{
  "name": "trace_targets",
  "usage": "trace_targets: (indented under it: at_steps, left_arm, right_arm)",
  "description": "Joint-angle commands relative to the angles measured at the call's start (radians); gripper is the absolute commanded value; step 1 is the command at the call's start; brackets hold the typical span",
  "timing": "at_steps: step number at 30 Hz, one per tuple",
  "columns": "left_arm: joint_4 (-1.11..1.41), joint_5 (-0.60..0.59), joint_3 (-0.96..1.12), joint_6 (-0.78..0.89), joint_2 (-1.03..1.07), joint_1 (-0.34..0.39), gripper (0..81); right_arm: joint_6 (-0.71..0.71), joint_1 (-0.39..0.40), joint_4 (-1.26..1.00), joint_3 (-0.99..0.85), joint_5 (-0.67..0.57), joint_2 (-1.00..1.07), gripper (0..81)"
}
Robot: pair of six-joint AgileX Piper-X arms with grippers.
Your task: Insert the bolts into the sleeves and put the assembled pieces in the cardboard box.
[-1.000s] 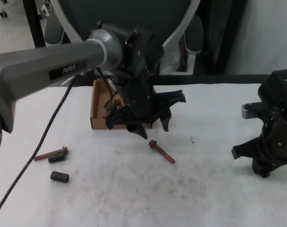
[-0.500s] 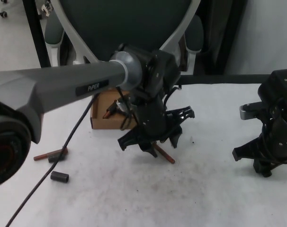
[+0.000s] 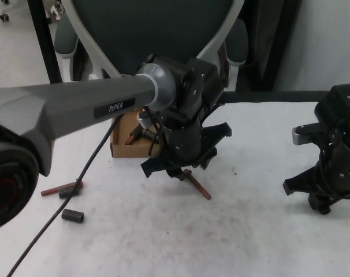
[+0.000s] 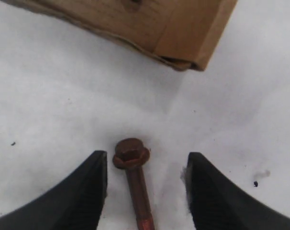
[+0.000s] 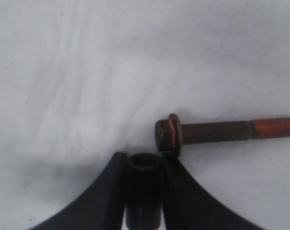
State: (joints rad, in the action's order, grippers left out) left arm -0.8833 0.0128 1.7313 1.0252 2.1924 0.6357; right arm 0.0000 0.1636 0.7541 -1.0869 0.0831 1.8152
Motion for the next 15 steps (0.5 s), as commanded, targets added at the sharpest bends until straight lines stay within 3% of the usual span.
trace_targets:
  at_steps: [1,15]
  left_arm:
    - [0.004,0.031,0.007,0.008,-0.006,0.001,47.7]
    - [0.004,-0.021,0.007,0.016,0.089,-0.020,47.7]
  right_arm:
    - [-0.007,-0.007,-0.009,0.002,0.010,0.004,0.3]
    - [-0.007,-0.007,-0.008,0.002,0.005,0.004,0.3]
